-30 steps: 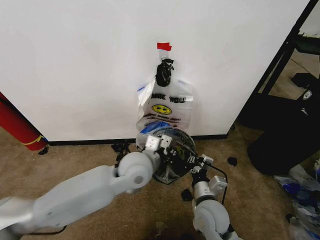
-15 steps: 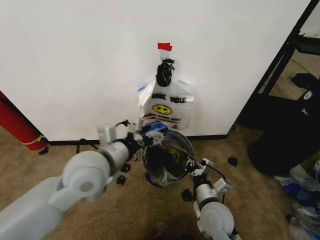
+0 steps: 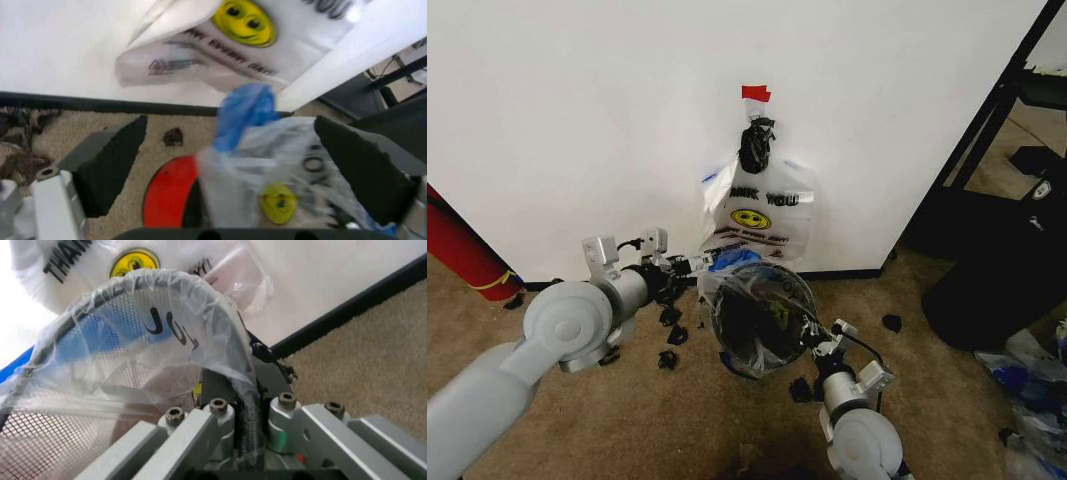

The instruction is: Pick up the garbage bag from the wall and place it over the trash bin.

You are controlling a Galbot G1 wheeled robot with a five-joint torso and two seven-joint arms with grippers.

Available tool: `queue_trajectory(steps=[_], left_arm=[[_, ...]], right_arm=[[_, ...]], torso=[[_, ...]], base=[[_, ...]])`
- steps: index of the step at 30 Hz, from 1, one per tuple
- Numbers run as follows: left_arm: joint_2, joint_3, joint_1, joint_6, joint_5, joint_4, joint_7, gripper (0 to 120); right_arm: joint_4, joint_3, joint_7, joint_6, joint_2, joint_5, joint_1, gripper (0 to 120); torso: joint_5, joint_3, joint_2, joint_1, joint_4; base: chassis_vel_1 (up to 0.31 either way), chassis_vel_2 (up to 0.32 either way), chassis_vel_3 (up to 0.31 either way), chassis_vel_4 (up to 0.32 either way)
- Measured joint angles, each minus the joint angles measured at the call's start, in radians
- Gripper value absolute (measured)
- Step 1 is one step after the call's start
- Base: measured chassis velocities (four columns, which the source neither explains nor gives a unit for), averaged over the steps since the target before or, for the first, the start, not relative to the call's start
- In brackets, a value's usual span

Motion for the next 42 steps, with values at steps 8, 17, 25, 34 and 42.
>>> queue_trajectory(steps=[8, 17, 25, 34, 42], left_arm=[[-0.021, 0.017, 0.010, -0.012, 0.030, 0.064, 0.055, 81], [-0.045, 0.041, 0.016, -0.017, 0.055, 0.072, 0.081, 44], [-0.053, 0.051, 0.020, -0.019, 0.074, 0.082, 0.083, 14], [-0.072, 0.057, -0.001, -0.025, 0.081, 0.131, 0.085, 0], [-0.083, 0.066, 0.019, -0.034, 0.117, 0.182, 0.134, 0]], right_arm=[[0.031, -0.001, 0.020, -0.006, -0.012, -0.008, -0.007, 0], [0.029, 0.001, 0.036, -0.011, -0.026, -0.022, 0.002, 0], [0.029, -0.004, 0.045, -0.020, -0.024, -0.011, 0.010, 0], [0.034, -0.004, 0.044, -0.024, -0.024, 0.021, 0.008, 0], [0.056, -0.002, 0.043, -0.029, -0.016, 0.065, 0.000, 0]], torso=[[0.0000, 0.000, 0.000, 0.000, 0.0001], [0.0000, 0.000, 0.000, 0.000, 0.0001], [-0.0001, 0.000, 0.000, 0.000, 0.0001], [0.0000, 0.000, 0.000, 0.000, 0.0000], [-0.0001, 0.000, 0.000, 0.000, 0.0003]], base=[[0.000, 0.000, 0.000, 0.000], [0.000, 0.000, 0.000, 0.000], [0.000, 0.000, 0.000, 0.000], [0.000, 0.000, 0.000, 0.000], [0.000, 0.000, 0.000, 0.000]])
